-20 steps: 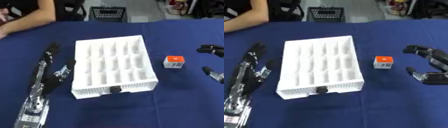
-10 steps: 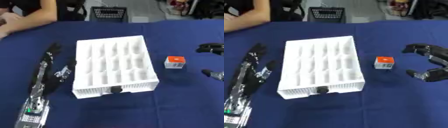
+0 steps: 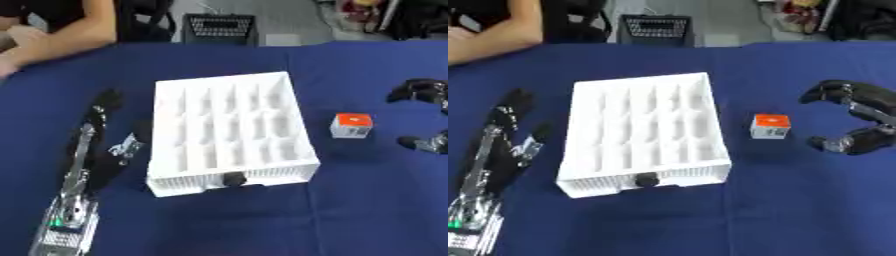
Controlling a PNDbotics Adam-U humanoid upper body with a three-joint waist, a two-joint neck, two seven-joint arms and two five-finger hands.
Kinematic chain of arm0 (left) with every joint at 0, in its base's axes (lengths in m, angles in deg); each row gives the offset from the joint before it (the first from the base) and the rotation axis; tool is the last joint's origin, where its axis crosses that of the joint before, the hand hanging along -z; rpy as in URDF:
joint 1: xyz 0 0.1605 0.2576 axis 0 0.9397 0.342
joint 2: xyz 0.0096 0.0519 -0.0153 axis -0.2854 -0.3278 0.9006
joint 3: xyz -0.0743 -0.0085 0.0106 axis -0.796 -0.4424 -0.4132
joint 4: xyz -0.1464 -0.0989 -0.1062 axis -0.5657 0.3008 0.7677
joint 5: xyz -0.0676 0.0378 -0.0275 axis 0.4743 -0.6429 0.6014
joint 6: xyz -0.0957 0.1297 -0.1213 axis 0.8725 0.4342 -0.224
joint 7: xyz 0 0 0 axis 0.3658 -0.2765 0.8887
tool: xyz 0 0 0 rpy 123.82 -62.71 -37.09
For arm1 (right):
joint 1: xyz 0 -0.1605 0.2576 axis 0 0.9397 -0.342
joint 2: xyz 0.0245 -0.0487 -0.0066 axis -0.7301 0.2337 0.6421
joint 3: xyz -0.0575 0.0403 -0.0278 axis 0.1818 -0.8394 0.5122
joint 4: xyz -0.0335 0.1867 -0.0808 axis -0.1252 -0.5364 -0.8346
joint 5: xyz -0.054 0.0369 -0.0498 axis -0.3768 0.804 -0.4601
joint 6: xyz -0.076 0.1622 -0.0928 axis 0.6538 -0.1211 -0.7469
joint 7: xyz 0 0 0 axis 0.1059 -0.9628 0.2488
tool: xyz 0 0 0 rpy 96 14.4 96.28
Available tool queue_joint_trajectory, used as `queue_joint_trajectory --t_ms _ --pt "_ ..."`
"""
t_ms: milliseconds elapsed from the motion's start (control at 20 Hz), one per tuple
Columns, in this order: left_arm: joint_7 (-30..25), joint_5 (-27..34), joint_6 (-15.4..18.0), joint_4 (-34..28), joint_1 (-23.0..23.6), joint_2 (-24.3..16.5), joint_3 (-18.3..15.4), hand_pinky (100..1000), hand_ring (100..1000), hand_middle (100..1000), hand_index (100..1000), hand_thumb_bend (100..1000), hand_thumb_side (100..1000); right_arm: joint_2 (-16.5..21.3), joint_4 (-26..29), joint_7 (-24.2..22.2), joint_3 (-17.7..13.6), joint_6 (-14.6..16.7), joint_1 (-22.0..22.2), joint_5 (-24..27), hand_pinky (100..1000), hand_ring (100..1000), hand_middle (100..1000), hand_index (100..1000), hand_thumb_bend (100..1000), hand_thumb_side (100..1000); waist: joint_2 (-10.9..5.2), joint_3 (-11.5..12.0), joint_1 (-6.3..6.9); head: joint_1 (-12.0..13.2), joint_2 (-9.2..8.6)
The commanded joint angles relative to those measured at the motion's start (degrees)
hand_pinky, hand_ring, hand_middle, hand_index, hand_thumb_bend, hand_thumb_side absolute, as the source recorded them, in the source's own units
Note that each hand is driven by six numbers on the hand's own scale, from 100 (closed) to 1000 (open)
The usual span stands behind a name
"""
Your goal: Pick up objects on the table and place them in the box.
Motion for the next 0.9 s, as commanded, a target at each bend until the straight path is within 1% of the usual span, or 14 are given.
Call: queue_joint_trajectory --t_ms 50,450,900 --pt "-0.2 0.3 0.1 -0.7 -0.4 -0.8 0.2 1000 926 906 1000 800 643 1.4 -0.5 -1.0 -0.1 1.9 -1.6 -0.8 1000 883 812 891 447 672 -0.88 0.1 -0.18 0.0 -0.85" --pt "-0.3 0.3 0.1 -0.7 -0.4 -0.7 0.3 1000 926 906 1000 798 644 0.5 -1.9 -1.4 1.2 2.9 -3.6 -2.4 1000 882 810 895 429 684 -0.95 0.2 -0.18 -0.1 -0.92" --pt "-0.5 0.4 0.1 -0.5 -0.4 -0.7 0.5 1000 927 907 1000 796 648 -2.2 -4.3 -2.8 2.1 3.4 -6.8 -3.7 1000 878 811 898 415 694 -0.97 0.5 -0.12 -0.4 -0.96"
